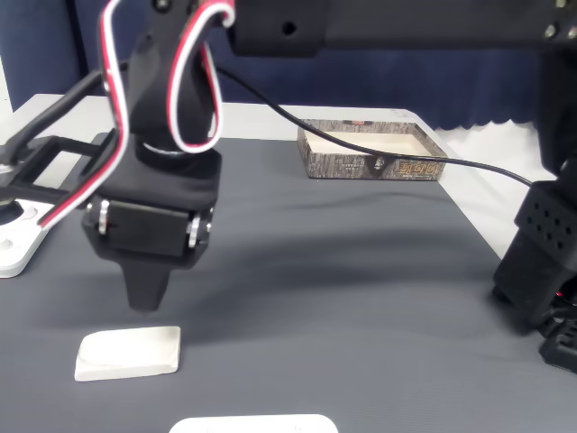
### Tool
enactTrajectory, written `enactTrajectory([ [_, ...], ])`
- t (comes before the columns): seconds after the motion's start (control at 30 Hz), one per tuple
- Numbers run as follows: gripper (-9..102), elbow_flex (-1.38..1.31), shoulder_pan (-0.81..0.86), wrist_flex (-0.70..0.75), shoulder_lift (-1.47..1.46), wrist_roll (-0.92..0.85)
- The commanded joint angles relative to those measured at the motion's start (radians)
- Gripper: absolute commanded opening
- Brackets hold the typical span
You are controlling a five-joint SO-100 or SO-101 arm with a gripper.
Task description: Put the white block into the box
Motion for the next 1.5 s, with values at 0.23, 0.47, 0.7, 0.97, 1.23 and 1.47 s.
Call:
enactTrajectory([
  [0.23,-2,-0.204,-0.020,0.063,-0.069,-0.009],
  [0.47,-2,-0.376,-0.020,0.147,-0.172,0.000],
  [0.7,-2,-0.492,-0.020,0.201,-0.236,0.005],
  [0.97,-2,-0.558,-0.025,0.230,-0.287,0.021],
  [1.23,-1,-0.617,-0.025,0.258,-0.331,0.074],
  [1.47,-1,-0.641,-0.018,0.261,-0.333,0.129],
])
